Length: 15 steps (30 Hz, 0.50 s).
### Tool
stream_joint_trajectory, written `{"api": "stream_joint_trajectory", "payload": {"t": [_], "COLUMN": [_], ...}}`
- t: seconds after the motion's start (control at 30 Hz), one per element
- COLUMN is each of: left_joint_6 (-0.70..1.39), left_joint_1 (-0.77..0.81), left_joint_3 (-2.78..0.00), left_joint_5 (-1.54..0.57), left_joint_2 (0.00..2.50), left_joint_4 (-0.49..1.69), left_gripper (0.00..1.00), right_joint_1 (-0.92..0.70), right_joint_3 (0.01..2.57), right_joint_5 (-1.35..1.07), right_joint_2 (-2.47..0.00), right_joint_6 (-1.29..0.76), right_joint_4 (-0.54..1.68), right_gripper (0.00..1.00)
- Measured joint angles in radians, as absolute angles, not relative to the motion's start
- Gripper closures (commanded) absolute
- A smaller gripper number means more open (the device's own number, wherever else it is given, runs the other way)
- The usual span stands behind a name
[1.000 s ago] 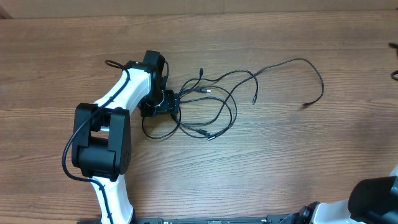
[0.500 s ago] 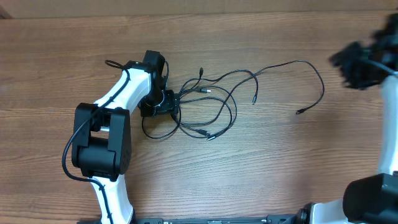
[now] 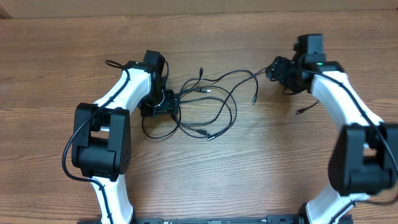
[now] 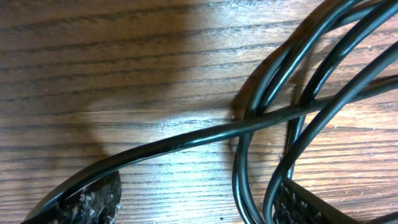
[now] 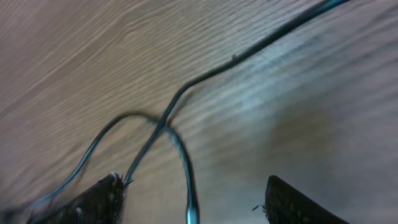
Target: Untangle cables
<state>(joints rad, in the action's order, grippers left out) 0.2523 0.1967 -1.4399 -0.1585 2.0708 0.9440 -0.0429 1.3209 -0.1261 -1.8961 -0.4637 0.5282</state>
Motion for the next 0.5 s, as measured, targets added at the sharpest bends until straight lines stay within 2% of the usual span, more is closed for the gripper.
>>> {"api": "stream_joint_trajectory", "payload": {"t": [0.27, 0.33, 0.37, 0.4, 0.43, 0.5], "left_joint_6": [0.252, 0.252, 0.252, 0.252, 0.252, 0.252], "left_joint_1": [0.197, 0.197, 0.197, 0.197, 0.197, 0.197], "left_joint_3": [-1.44, -1.44, -1.44, -1.44, -1.44, -1.44], "left_joint_5": [-0.159, -0.159, -0.159, -0.159, -0.159, -0.159], "left_joint_2": [2.071, 2.071, 2.071, 2.071, 2.071, 2.071], "left_joint_4": [0.944, 0.944, 0.944, 0.944, 0.944, 0.944], "left_gripper": [0.22, 0.22, 0.22, 0.22, 0.22, 0.22], "right_joint_1": [-0.073, -0.073, -0.073, -0.073, -0.073, -0.073], "right_joint_3": [1.319, 1.319, 1.319, 1.319, 1.319, 1.319], "right_joint_5": [-0.026, -0.003, 0.001, 0.005, 0.01, 0.014], "right_joint_2": [-2.035, -2.076, -2.087, -2.103, -2.111, -2.119], "right_joint_6": [-0.614, -0.661, -0.671, -0.688, -0.706, -0.72], "right_joint_4": [0.304, 0.222, 0.205, 0.177, 0.141, 0.111], "right_gripper": [0.29, 0.35, 0.41, 0.51, 0.66, 0.83]}}
